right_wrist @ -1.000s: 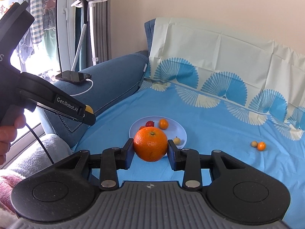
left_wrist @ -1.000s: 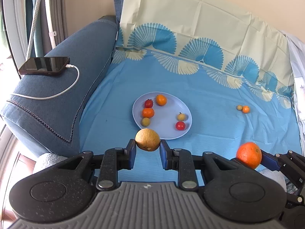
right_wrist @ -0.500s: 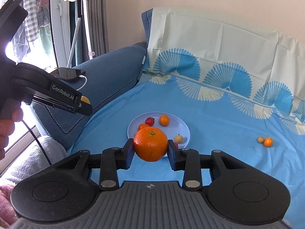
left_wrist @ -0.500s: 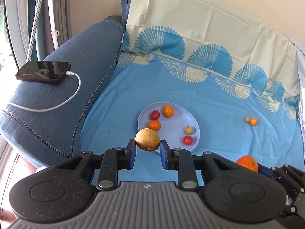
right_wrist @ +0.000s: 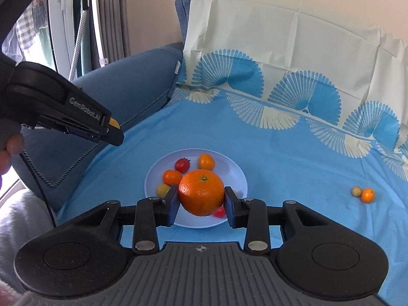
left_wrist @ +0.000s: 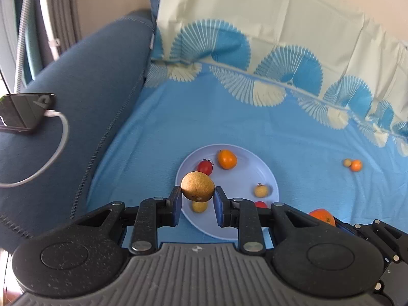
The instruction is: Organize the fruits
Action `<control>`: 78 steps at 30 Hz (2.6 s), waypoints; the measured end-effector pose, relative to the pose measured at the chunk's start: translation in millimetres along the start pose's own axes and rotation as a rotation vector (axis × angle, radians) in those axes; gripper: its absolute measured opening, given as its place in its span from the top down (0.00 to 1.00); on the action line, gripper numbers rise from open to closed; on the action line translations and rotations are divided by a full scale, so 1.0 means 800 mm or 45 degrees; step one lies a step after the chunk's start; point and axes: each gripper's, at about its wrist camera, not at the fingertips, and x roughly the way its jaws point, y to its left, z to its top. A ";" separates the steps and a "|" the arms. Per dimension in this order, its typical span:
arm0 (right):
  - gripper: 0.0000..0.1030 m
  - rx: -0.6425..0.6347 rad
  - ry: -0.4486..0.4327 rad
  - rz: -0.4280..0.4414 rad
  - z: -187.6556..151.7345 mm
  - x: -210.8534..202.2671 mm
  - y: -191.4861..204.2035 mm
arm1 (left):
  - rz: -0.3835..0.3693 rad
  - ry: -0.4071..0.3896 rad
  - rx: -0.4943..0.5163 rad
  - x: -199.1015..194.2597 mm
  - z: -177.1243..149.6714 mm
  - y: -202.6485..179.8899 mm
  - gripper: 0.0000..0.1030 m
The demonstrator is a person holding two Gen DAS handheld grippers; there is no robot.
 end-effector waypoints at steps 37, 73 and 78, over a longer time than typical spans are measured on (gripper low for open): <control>0.05 0.062 0.128 0.027 -0.014 0.032 -0.003 | 0.129 0.233 0.020 0.039 -0.018 0.001 0.00; 0.01 0.148 -0.246 -0.131 -0.060 -0.182 0.027 | 0.169 -0.046 0.155 -0.156 -0.127 -0.029 0.00; 0.01 0.127 -0.244 -0.129 -0.060 -0.182 0.033 | 0.169 -0.045 0.140 -0.157 -0.128 -0.023 0.00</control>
